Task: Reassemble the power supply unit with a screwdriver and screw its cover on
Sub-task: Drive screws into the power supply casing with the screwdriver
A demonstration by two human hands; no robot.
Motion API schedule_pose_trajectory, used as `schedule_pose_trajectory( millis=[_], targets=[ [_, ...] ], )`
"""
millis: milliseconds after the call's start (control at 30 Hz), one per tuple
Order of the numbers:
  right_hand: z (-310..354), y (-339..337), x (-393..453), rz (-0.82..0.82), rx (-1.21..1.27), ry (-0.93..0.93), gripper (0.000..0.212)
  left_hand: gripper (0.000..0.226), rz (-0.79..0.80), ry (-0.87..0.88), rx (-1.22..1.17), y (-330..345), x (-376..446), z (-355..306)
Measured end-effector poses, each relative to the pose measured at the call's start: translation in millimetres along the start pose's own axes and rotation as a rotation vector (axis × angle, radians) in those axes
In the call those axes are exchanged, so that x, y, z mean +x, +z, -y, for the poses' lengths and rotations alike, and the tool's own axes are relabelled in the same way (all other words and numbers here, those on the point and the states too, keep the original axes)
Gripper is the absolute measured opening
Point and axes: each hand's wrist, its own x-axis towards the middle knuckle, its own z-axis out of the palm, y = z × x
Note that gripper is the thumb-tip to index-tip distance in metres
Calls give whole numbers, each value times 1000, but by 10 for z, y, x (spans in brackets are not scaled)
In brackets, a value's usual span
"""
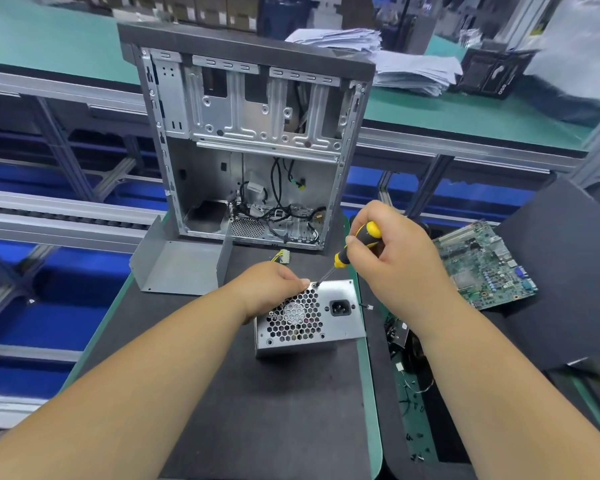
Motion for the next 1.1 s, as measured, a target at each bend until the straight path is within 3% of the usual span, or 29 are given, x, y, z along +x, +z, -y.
schedule_pose_trajectory(
  millis=[467,600,733,900,1000,1100],
  targets=[
    [69,-7,-26,14,-78,-26,8,24,3,14,-21,9,-25,-21],
    [125,-60,4,116,-102,5,8,28,-2,18,-3,4,-15,-6],
    [230,-217,125,282,-324,3,12,40,-2,14,10,3,-17,-15],
    [481,-273,317,444,-698,-11,9,33,-11,-5,3,4,-38,-45],
    [629,-118,413,418,-935,77,46,36,-10,-16,2,6,-46,-59],
    [670,-43,399,302,-1077,123,60,32,-1,-3,17,10,-43,-53]
  ],
)
